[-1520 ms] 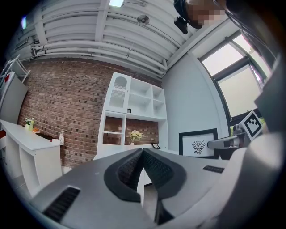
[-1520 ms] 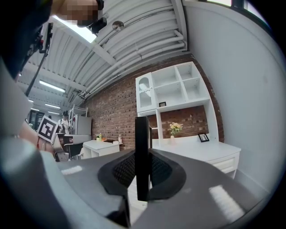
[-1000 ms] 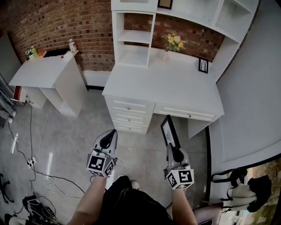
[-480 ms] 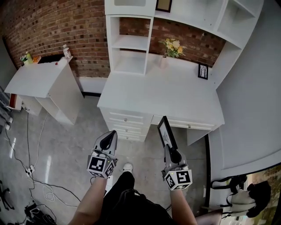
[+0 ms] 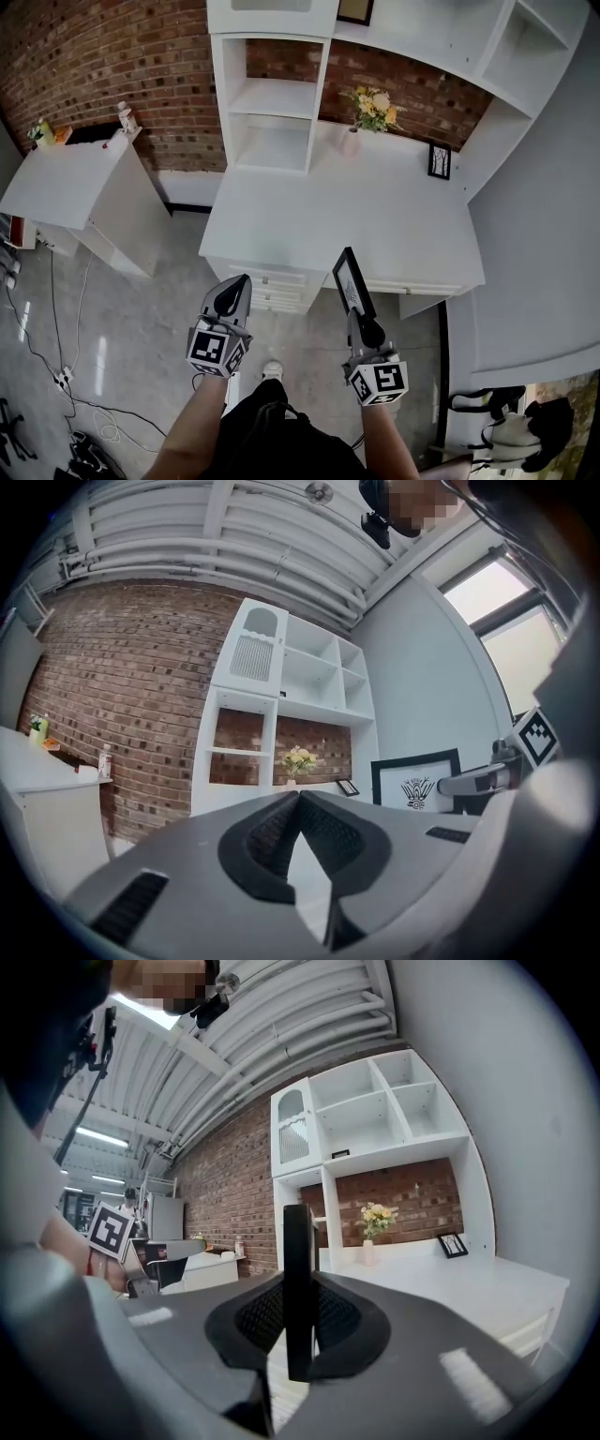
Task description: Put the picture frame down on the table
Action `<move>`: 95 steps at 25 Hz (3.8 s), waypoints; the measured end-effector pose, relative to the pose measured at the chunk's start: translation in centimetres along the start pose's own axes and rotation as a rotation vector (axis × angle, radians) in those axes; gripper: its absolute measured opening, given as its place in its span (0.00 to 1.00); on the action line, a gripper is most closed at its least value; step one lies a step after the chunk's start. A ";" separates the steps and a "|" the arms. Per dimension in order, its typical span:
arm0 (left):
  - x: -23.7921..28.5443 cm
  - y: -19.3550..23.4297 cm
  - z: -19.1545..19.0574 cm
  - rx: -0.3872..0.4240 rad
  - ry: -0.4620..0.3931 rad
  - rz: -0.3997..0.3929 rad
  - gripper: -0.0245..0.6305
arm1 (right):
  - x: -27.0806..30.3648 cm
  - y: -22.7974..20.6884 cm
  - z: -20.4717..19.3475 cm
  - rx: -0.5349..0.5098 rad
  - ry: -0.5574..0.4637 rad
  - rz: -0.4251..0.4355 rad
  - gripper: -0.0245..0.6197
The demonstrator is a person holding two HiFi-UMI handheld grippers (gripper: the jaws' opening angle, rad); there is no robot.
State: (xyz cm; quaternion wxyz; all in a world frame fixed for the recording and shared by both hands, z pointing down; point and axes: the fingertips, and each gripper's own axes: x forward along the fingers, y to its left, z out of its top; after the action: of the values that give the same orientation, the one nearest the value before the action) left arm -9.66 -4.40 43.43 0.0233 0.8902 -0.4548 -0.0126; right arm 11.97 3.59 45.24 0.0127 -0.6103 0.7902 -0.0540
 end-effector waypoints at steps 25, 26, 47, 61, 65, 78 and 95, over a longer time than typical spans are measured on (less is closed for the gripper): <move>11.7 5.3 -3.4 0.023 0.086 -0.143 0.03 | 13.3 -2.6 -3.3 0.053 0.066 -0.050 0.10; 11.9 5.2 -3.6 0.023 0.084 -0.145 0.03 | 13.6 -2.6 -3.6 0.053 0.071 -0.046 0.10; 17.7 6.6 -7.4 -0.017 0.110 -0.097 0.03 | 20.9 -6.6 -7.6 0.084 0.120 -0.020 0.10; 20.1 6.5 -7.7 -0.021 0.128 -0.091 0.03 | 23.3 -7.6 -9.0 0.116 0.179 0.028 0.10; 20.3 6.5 -7.9 -0.028 0.131 -0.088 0.03 | 23.4 -8.0 -9.1 0.079 0.208 0.037 0.11; 21.6 5.6 -8.1 -0.031 0.136 -0.102 0.03 | 23.3 -10.3 -7.3 0.007 0.172 0.027 0.14; 22.8 5.7 -7.4 -0.028 0.145 -0.063 0.03 | 25.4 -14.0 -8.5 0.106 0.258 -0.040 0.19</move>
State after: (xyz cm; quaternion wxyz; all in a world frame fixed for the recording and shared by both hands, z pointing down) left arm -0.60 -25.98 51.13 0.0680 0.9022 -0.4236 0.0449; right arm 18.27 -23.84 56.26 -0.0577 -0.6123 0.7691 -0.1741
